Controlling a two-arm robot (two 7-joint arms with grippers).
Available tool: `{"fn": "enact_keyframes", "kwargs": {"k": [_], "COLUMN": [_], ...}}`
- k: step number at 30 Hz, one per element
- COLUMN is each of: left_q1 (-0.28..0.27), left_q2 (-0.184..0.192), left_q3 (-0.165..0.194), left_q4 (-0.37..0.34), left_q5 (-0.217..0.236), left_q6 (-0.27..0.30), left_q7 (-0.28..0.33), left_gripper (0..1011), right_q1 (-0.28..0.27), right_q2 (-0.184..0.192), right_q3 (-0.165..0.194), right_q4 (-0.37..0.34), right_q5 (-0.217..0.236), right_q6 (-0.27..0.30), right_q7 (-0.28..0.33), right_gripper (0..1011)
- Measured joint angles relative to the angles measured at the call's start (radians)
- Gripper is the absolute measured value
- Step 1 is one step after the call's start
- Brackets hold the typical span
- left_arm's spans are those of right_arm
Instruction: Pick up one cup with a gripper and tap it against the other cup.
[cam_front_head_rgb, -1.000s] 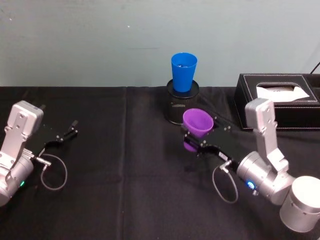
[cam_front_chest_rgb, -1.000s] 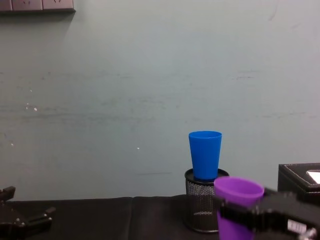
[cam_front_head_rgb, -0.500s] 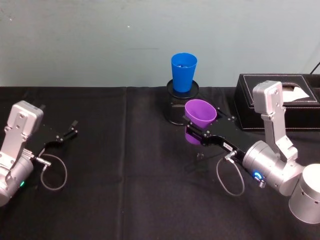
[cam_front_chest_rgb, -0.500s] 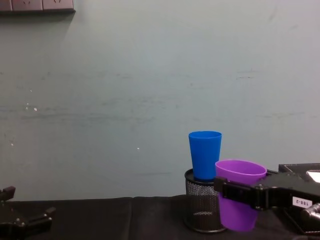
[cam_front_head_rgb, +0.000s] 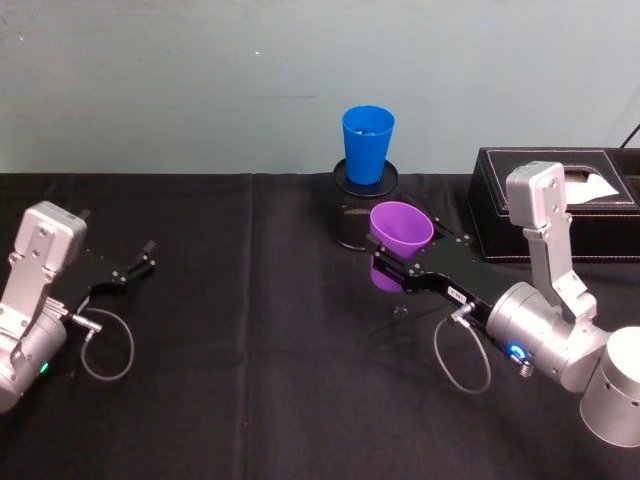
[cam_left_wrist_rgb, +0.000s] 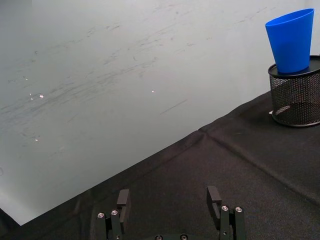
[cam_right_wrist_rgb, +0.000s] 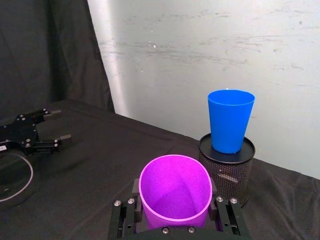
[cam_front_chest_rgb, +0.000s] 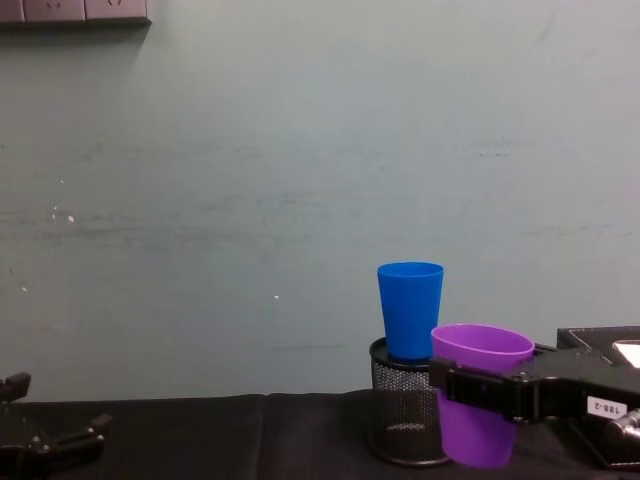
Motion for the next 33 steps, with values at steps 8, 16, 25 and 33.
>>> {"fn": "enact_keyframes", "kwargs": {"k": [8,16,25,33], "left_q1": [0.000,0.000,0.000,0.000], "left_q2": [0.000,0.000,0.000,0.000], "left_q3": [0.000,0.000,0.000,0.000], "left_q4": [0.000,0.000,0.000,0.000], "left_q5": [0.000,0.000,0.000,0.000], "left_q6": [0.000,0.000,0.000,0.000], "left_q7": [0.000,0.000,0.000,0.000], "left_gripper": [1000,1000,1000,1000], "right_q1": [0.000,0.001,0.001,0.001], "right_q2": [-0.001,-0.001,-0.001,-0.001], "right_q3": [0.000,0.000,0.000,0.000], "right_q4": [0.000,-0.001,-0.001,-0.001], "right_q5": [0.000,-0.001,-0.001,-0.002], "right_q6": [0.000,0.001,0.001,0.001], "right_q7": [0.000,0.000,0.000,-0.001], "right_gripper": [718,718,718,718]}}
